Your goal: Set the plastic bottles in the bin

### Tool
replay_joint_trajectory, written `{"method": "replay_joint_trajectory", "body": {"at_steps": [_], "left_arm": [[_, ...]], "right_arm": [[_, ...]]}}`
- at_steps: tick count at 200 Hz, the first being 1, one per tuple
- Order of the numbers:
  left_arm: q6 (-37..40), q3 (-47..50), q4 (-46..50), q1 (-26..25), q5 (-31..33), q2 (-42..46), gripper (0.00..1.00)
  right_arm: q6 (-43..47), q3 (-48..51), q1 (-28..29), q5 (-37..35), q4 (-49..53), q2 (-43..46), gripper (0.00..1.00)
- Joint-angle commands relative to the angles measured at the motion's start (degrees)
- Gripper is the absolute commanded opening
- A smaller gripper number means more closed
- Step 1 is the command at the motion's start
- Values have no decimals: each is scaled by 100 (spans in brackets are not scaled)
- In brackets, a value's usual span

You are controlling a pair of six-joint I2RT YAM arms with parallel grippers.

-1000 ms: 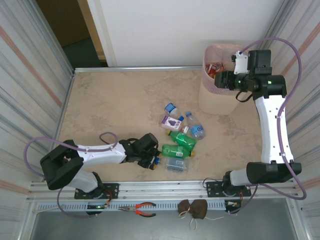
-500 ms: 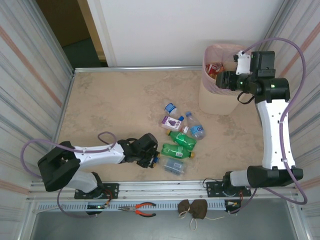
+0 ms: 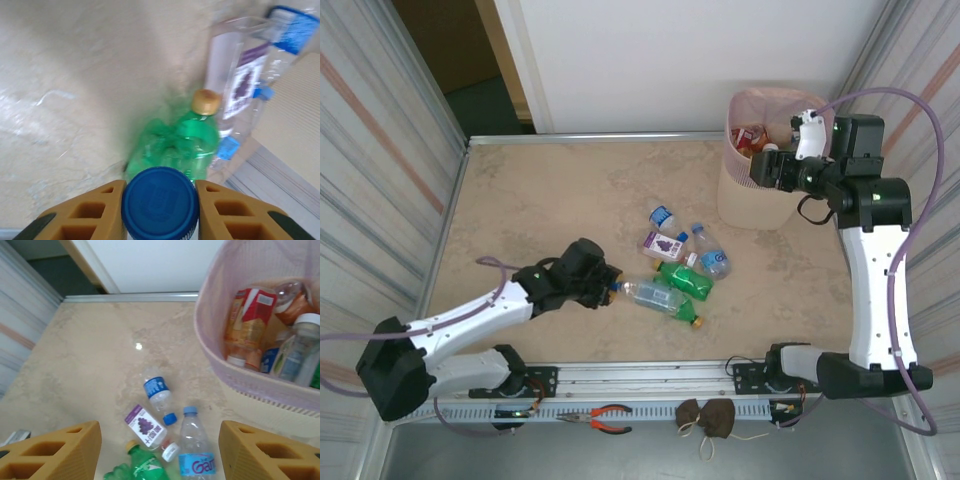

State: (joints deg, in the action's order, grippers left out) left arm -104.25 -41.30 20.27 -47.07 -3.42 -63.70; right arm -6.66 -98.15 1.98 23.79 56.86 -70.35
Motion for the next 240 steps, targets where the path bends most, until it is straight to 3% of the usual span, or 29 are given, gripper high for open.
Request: {"method": "replay_joint_trajectory", "body": {"at_steps": [1,38,76,102,146,173,217,240], "left_arm": [[1547,-365,-82,326,-122,240,19],[3333,-755,-395,983,-705,456,18],[4354,-592,-1986,2013,-2227,713,18],[5247,-789,-2983,2448,-3209,698,12],[7265,-1854,-2952,2494,-4757,500,6],[8126,-2187,-3118,2492,-5653,532,0],[9027,-2582,-3090,2392,-6310,722,0],[9242,-2833,-2955,2237,-6496,734,0]], "right_arm": [[-276,293,48,804,-460,246,62],[-645,1012,305,1664,-1471,544,63],[-701,1518,1119,1744,-2302,698,65],[-714,1669,1667,1853,-2642,629,67],[-678,1667,2479,1891,-3084,452,71],[-420,1650,2901,2100,-3310,399,77],[-140,1579,3587,2493,-3597,382,89],[259,1570,4031,2742,-3582,382,90]]}}
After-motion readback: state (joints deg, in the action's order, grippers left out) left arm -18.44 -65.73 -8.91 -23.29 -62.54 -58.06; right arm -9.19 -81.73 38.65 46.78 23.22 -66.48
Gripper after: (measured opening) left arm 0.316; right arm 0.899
